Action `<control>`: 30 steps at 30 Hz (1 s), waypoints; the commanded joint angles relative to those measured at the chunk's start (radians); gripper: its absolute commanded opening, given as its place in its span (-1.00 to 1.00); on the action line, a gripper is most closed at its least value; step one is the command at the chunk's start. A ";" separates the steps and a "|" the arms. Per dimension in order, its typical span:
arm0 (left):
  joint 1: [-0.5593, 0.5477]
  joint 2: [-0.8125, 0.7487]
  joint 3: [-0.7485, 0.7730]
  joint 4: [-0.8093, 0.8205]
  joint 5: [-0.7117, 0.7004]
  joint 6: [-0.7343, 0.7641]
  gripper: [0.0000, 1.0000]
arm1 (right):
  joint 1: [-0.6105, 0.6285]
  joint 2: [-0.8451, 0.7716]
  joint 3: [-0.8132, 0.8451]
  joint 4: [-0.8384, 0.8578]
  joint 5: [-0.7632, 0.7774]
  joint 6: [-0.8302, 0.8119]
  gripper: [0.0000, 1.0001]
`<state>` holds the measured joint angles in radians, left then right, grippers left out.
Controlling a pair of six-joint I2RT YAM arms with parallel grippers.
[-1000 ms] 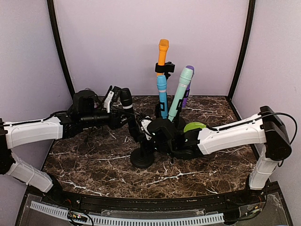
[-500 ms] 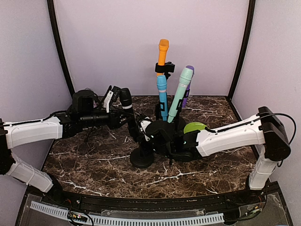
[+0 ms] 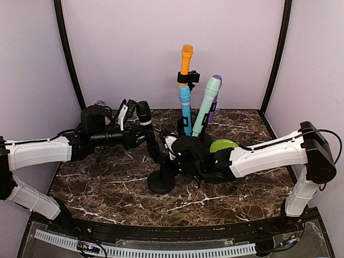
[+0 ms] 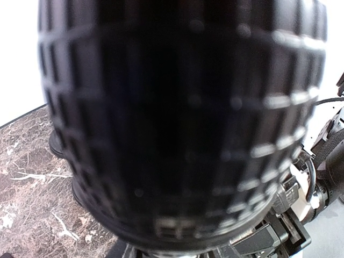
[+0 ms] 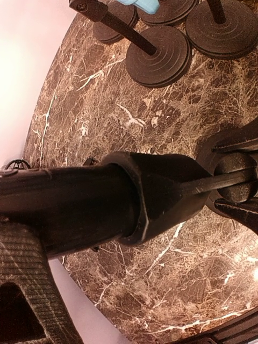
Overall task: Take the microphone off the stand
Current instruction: Hold the microphone stand with the microphone at the center of the board, then remove the microphone from the microphone stand.
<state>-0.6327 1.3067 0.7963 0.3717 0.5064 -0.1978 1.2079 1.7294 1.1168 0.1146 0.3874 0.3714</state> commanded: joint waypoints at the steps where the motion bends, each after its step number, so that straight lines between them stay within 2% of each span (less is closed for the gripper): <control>1: -0.018 -0.067 0.024 0.062 0.069 -0.011 -1.00 | -0.018 -0.031 -0.018 0.078 -0.012 0.004 -1.00; 7: -0.018 -0.065 0.042 0.028 0.028 -0.024 -1.00 | 0.014 -0.027 -0.019 0.098 -0.034 -0.096 -1.00; 16: 0.000 -0.064 0.079 -0.019 0.007 -0.064 -1.00 | 0.073 0.031 0.063 0.039 -0.042 -0.214 -1.00; 30: 0.009 -0.083 0.056 -0.007 0.027 -0.035 -1.00 | 0.083 0.035 0.081 0.036 0.039 -0.136 -1.00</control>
<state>-0.6216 1.2663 0.8185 0.2554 0.4896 -0.2043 1.2495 1.7580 1.1522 0.1062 0.4255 0.2562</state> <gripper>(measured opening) 0.356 0.221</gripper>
